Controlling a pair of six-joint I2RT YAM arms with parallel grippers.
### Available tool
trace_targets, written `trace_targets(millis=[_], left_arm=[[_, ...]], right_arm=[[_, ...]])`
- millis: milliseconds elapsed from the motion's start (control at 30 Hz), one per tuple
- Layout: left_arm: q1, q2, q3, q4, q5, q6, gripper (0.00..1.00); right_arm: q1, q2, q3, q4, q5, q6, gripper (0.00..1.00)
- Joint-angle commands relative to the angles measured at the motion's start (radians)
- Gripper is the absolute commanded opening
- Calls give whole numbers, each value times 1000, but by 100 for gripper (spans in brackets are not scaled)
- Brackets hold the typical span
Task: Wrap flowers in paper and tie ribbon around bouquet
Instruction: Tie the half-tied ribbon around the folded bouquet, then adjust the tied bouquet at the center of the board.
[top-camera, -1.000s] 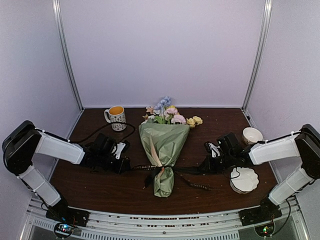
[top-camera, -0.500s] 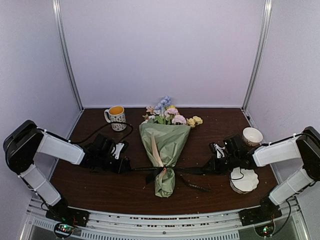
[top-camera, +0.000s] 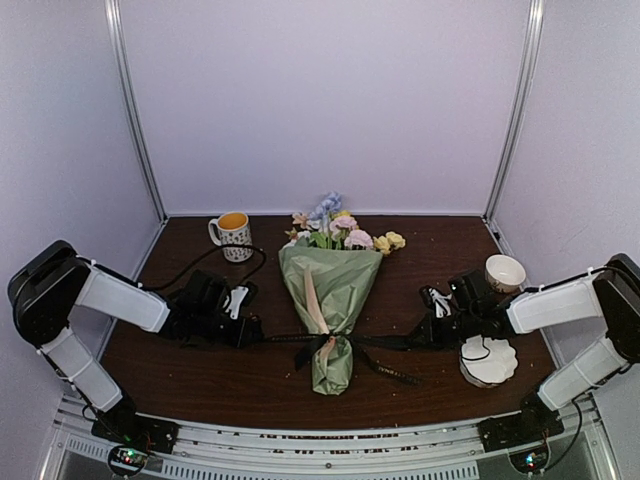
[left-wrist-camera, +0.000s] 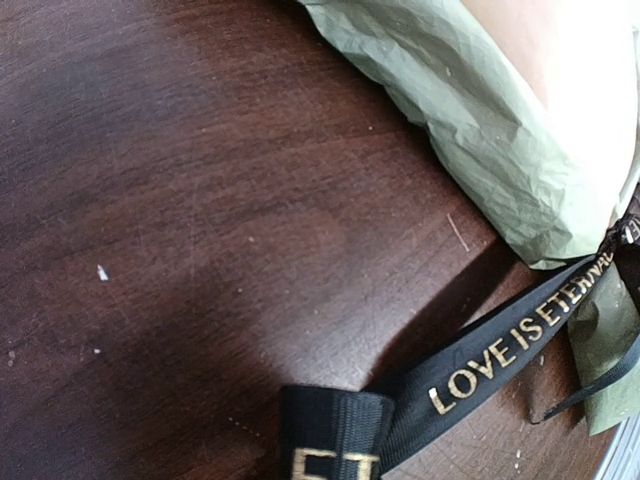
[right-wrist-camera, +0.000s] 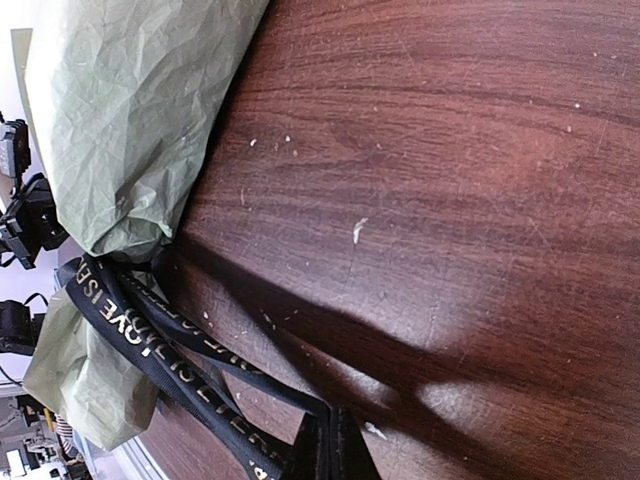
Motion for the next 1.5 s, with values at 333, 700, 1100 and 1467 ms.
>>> trace_targets(millis=[333, 700, 1100, 1467], left_arm=[[44, -14, 15, -64, 84, 53, 8], [43, -424, -16, -230, -185, 39, 98], [54, -526, 77, -291, -413, 85, 73], [-324, -312, 96, -300, -156, 346, 51]], right_arm=[[-11, -40, 117, -214, 143, -51, 25], [-56, -375, 261, -426, 324, -141, 100], [-140, -780, 72, -256, 645, -228, 100], [46, -486, 56, -114, 167, -192, 78]])
